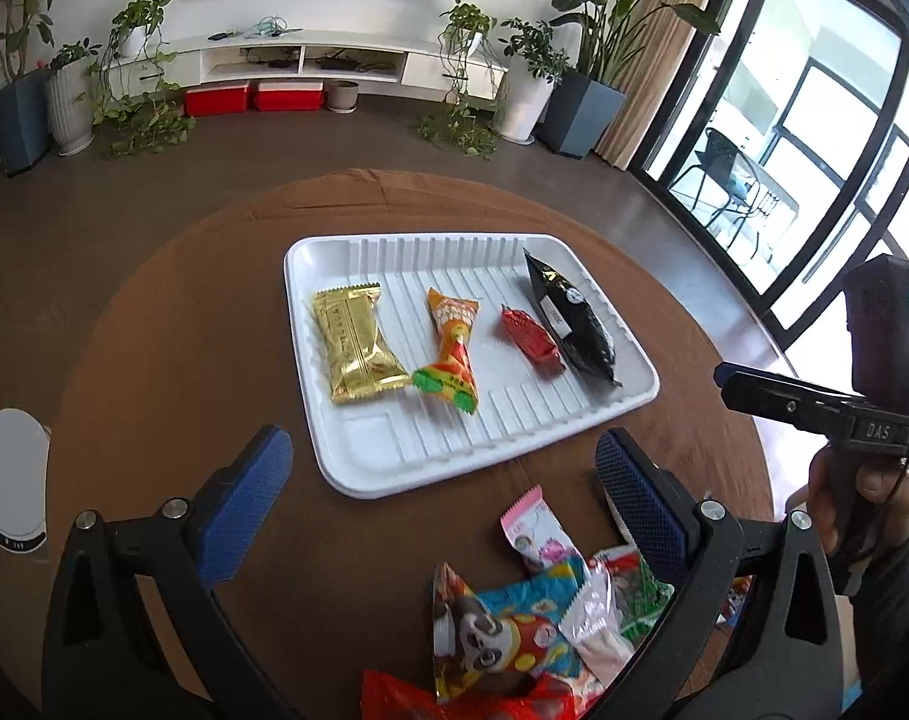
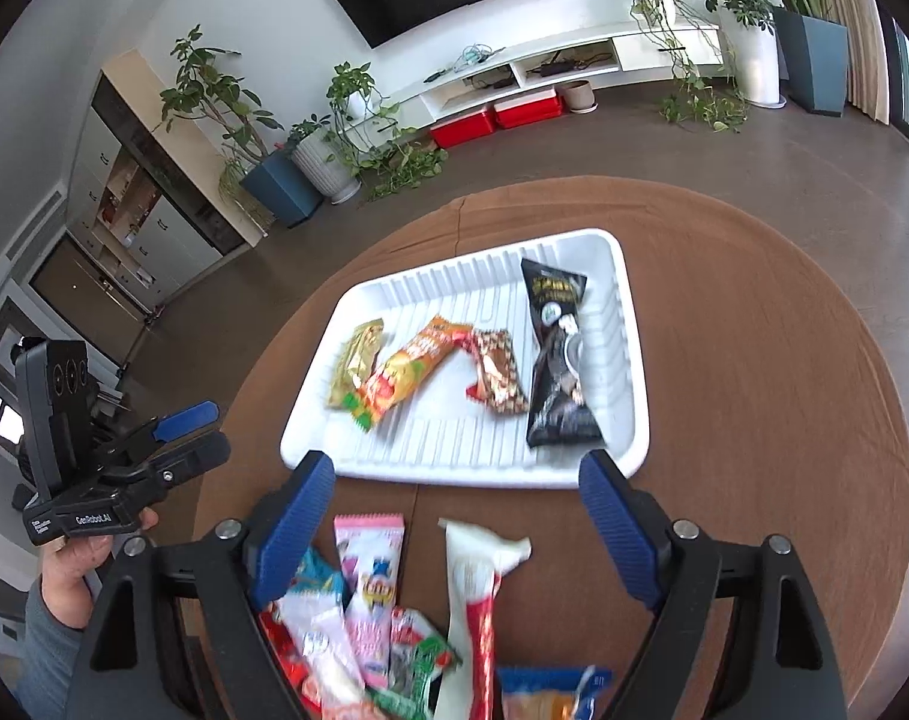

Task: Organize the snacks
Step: 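Withdraw both tools from the tray toward the remaining snacks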

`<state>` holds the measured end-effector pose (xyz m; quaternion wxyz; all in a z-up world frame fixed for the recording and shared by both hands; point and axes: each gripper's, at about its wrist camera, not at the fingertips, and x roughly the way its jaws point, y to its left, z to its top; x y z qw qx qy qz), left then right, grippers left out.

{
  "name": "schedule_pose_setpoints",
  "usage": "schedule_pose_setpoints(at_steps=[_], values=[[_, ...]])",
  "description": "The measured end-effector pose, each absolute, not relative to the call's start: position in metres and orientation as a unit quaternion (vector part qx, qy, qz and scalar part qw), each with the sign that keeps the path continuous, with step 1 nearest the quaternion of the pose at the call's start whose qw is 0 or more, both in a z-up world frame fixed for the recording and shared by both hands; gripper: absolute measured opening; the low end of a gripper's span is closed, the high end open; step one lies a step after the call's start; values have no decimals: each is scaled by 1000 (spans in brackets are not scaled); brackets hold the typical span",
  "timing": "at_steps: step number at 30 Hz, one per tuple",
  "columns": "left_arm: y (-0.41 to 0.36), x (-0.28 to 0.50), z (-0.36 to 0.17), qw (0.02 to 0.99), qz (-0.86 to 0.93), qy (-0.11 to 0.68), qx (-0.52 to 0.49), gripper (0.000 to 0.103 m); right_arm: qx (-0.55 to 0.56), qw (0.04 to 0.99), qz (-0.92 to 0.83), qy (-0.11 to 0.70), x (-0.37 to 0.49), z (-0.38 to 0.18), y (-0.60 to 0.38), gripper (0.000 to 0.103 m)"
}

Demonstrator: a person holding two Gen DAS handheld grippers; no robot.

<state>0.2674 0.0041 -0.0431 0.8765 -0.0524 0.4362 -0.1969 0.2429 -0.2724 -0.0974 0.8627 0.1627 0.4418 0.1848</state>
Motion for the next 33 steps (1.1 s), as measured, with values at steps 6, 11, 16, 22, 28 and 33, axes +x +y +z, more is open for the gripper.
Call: schedule_pose_setpoints(at_steps=[6, 11, 16, 22, 28, 33], values=[[15, 192, -48, 884, -175, 428, -62, 102, 161, 869, 176, 433, 189, -104, -276, 86], [15, 141, -63, 883, -158, 435, -83, 102, 162, 873, 160, 431, 149, -115, -284, 86], [9, 100, -85, 875, -137, 448, -121, 102, 154, 877, 133, 436, 122, -124, -291, 86], [0, 82, -106, 868, -64, 475, -134, 102, 118, 888, 91, 435, 106, -136, -296, 86], [-2, 96, -108, 858, -3, 493, -147, 102, 125, 887, 96, 433, 104, -143, -302, 86], [5, 120, -116, 849, 30, 506, -152, 102, 122, 888, 97, 434, 103, -145, -301, 86]])
